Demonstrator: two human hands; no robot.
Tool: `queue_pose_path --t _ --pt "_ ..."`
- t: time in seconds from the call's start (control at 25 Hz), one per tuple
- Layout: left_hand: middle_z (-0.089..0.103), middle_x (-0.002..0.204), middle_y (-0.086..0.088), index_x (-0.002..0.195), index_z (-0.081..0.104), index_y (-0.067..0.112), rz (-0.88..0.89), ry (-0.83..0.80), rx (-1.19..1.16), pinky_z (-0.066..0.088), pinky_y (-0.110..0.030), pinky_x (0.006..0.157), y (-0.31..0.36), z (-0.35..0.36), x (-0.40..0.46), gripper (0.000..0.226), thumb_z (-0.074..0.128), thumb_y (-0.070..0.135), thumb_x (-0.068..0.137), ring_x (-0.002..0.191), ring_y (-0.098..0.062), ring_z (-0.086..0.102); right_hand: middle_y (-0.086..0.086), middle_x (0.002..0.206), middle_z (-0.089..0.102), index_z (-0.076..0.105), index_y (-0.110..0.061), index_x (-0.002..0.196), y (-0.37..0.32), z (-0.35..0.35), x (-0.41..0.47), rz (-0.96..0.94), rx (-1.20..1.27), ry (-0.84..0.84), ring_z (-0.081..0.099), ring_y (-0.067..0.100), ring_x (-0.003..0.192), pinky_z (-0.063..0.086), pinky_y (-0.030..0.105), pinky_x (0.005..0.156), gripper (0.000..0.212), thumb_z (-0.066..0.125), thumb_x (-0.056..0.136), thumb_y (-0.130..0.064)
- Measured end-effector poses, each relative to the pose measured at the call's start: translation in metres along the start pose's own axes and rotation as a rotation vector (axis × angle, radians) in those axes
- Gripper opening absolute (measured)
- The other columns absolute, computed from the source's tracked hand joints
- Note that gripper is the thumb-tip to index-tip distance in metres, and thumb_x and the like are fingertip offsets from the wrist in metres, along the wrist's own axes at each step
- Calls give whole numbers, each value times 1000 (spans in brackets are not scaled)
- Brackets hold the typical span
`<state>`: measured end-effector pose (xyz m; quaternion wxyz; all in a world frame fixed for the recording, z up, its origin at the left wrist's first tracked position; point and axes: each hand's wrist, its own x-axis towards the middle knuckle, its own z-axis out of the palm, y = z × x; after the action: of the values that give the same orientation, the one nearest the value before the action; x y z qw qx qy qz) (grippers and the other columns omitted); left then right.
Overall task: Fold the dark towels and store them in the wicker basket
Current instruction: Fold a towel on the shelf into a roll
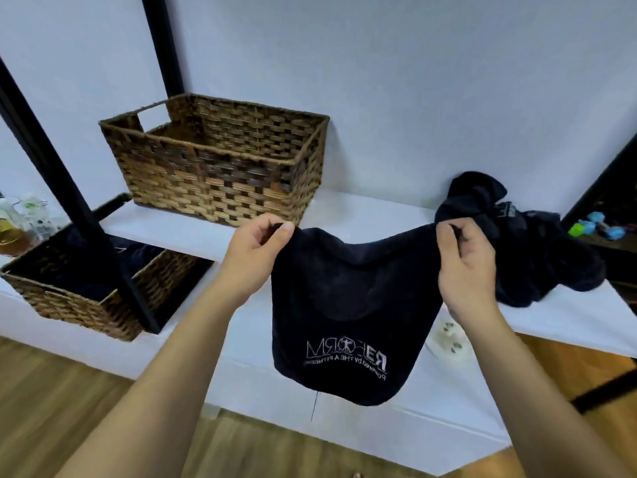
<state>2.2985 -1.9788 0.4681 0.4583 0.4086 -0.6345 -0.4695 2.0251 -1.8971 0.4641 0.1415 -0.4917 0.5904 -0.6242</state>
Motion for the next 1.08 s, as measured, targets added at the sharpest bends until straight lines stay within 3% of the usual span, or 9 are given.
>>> queue_pose_path --t 0.16,0.24,0.36,0.48,0.64,0.72,0.84,1.0,1.08 --pt "68 77 7 89 65 9 44 -505 43 47 -16 70 41 30 30 19 53 11 103 72 -4 61 -10 78 61 64 -12 89 -17 -36 30 22 -81 -213 55 2 73 45 19 73 17 55 103 -13" --pt "67 73 8 87 63 8 31 -591 8 47 -12 64 59 45 51 20 51 10 103 67 -2 61 -6 80 63 66 -12 86 -30 -53 50 49 67 -303 58 7 76 48 18 74 17 59 99 -19" --pt "67 77 2 84 66 15 -51 -433 -168 48 -16 62 66 77 102 23 54 21 103 70 -6 62 7 83 66 69 -19 83 -31 -72 102 201 307 -213 63 18 78 55 28 73 18 64 94 -33" --pt "75 90 -6 94 70 11 -390 -75 -292 54 -28 67 26 111 164 20 60 26 102 80 -17 68 11 100 75 73 -12 102 22 -75 172 532 291 95 71 26 92 59 42 85 22 66 98 -33" --pt "70 97 -10 114 64 3 -729 98 -487 58 -29 57 -45 138 202 25 57 24 103 78 -21 67 13 96 73 64 -2 117 91 -72 209 786 443 219 73 25 84 60 36 68 29 69 95 -21" --pt "69 101 -10 111 64 5 -753 103 -486 57 -29 64 -60 141 210 22 58 25 102 78 -20 67 10 81 67 61 -5 105 102 -66 209 814 453 190 69 19 67 58 29 56 14 64 99 -17" --pt "70 93 -7 99 65 7 -713 112 -487 56 -30 74 -61 142 212 19 61 25 101 80 -20 67 12 80 67 60 -5 107 112 -62 208 842 511 157 71 23 65 59 29 53 14 60 101 -17" --pt "67 61 1 85 60 12 -635 82 -493 54 -28 68 -48 145 201 18 66 23 98 72 -18 64 17 92 66 60 -5 111 108 -53 200 831 508 93 71 27 75 59 35 67 17 61 100 -19" --pt "70 69 -2 87 61 11 -588 28 -492 58 -27 64 -38 149 192 16 67 21 97 73 -20 66 16 90 65 61 -8 95 94 -44 188 782 461 41 71 27 73 59 37 69 10 63 99 -17"
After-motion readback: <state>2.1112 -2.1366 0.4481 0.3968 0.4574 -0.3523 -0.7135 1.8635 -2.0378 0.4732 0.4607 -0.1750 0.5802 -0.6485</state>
